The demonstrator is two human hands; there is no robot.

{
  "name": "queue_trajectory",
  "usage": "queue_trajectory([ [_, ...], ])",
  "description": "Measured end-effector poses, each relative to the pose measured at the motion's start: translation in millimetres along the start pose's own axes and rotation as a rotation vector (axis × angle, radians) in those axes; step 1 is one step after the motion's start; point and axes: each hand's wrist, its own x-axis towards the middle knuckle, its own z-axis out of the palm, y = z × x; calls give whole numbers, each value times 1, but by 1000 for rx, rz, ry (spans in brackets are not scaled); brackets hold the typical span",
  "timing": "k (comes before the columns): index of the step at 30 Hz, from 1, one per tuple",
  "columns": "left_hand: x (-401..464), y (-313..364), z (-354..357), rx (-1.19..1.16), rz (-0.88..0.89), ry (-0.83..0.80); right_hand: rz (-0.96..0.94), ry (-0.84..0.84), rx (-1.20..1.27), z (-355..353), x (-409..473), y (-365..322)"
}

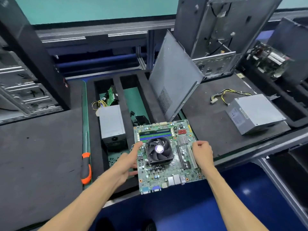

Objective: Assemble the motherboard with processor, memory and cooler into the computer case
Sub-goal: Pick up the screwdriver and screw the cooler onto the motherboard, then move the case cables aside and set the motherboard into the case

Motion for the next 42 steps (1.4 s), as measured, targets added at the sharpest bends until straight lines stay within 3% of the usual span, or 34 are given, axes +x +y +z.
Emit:
queue_trajectory([
  [17,8,16,2,201,13,116,-131,47,-315,9,3,-8],
  [27,-3,23,-5,175,-27,-59,-136,-84,-496,-6,-9,-35],
  [34,-24,42,-41,239,104,-78,-422,-11,-282,-4,-38,-116],
  [42,-60,67,-164,139,423,219,-722,-100,-3,89,-106,-227],
])
